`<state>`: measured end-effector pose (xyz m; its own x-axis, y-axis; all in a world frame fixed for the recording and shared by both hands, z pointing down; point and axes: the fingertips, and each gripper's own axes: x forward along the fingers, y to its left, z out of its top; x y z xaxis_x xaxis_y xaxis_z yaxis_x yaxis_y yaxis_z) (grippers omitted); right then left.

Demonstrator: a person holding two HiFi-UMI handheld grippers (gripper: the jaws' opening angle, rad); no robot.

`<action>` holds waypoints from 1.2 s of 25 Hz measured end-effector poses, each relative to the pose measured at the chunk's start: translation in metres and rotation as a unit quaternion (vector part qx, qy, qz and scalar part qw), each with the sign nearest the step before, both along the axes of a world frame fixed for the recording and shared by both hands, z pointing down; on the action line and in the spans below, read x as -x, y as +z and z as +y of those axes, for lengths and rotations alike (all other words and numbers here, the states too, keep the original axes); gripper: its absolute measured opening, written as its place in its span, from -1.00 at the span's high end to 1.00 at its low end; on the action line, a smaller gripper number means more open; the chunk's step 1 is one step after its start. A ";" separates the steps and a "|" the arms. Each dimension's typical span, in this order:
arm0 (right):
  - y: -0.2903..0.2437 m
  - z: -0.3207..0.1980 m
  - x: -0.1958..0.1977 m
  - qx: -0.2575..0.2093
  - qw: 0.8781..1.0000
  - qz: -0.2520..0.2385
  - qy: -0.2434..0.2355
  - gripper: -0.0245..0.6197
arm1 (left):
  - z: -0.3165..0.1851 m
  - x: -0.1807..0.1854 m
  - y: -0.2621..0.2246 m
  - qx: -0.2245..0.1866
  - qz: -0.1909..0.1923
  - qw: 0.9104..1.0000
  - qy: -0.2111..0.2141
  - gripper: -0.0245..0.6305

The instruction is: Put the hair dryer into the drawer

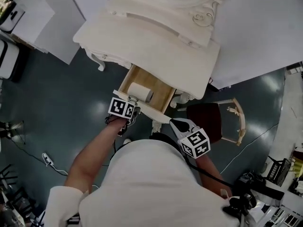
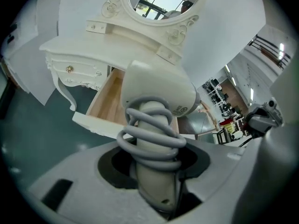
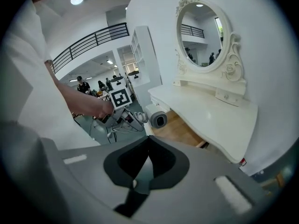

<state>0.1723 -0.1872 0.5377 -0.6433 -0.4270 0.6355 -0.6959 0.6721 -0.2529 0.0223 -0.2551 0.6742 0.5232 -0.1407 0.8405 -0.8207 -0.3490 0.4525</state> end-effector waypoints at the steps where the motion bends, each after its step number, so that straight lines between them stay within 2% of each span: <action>1: 0.002 -0.006 -0.008 0.004 1.000 -0.001 -0.002 0.92 | -0.009 -0.003 0.007 0.003 -0.013 1.000 0.003 0.31; 8: 0.017 -0.041 -0.058 0.028 1.000 0.000 -0.014 0.92 | -0.057 -0.019 0.051 0.023 -0.097 0.994 0.045 0.31; 13: 0.026 -0.057 -0.084 0.042 0.999 0.002 -0.013 0.92 | -0.081 -0.029 0.082 0.049 -0.133 0.988 0.065 0.31; 21: 0.032 -0.071 -0.117 0.057 0.998 0.004 0.005 0.92 | -0.109 -0.046 0.114 0.081 -0.154 0.981 0.080 0.31; 30: 0.042 -0.069 -0.135 0.073 0.997 0.006 0.025 0.92 | -0.119 -0.059 0.135 0.084 -0.156 0.980 0.085 0.31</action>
